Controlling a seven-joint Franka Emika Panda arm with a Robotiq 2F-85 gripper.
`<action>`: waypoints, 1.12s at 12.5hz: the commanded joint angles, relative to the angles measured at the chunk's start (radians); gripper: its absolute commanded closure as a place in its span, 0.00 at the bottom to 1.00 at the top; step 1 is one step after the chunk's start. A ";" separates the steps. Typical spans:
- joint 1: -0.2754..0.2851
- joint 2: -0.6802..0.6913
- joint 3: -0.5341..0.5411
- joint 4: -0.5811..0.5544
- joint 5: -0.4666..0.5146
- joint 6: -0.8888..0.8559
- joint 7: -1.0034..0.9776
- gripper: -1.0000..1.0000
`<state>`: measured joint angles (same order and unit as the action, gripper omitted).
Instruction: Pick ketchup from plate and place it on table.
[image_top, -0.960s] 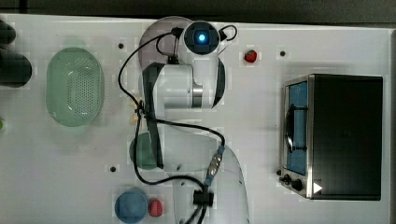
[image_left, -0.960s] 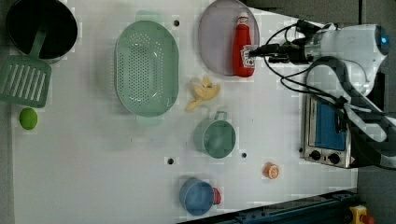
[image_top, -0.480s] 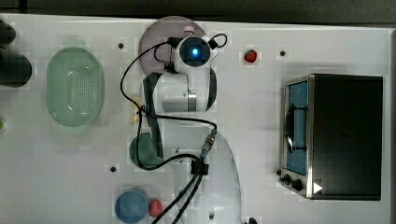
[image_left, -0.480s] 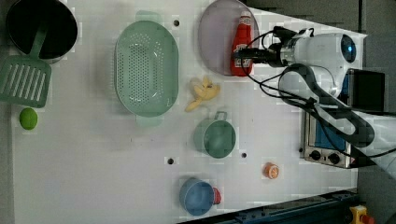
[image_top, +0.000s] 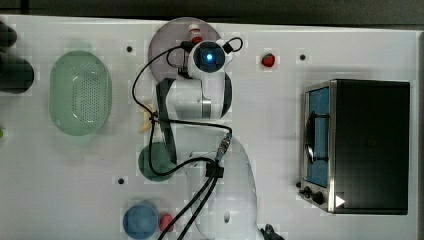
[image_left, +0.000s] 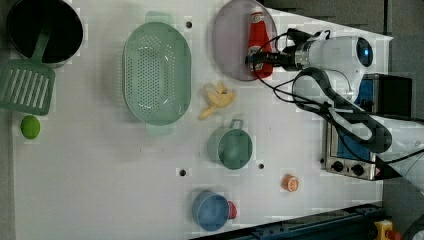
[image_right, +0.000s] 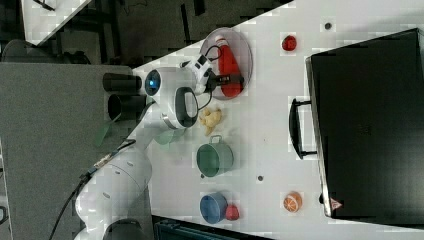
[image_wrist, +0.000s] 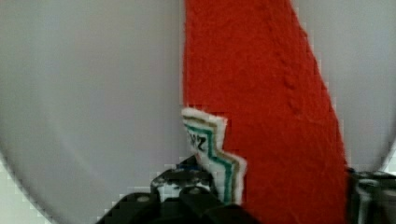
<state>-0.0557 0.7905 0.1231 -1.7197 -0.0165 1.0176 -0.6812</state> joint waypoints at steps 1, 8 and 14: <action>0.006 -0.067 -0.001 0.021 0.005 -0.004 -0.031 0.37; 0.004 -0.270 -0.003 0.017 0.008 -0.139 0.084 0.37; -0.016 -0.480 -0.018 -0.013 0.008 -0.451 0.203 0.37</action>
<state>-0.0601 0.3508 0.1092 -1.7314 -0.0113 0.5762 -0.5698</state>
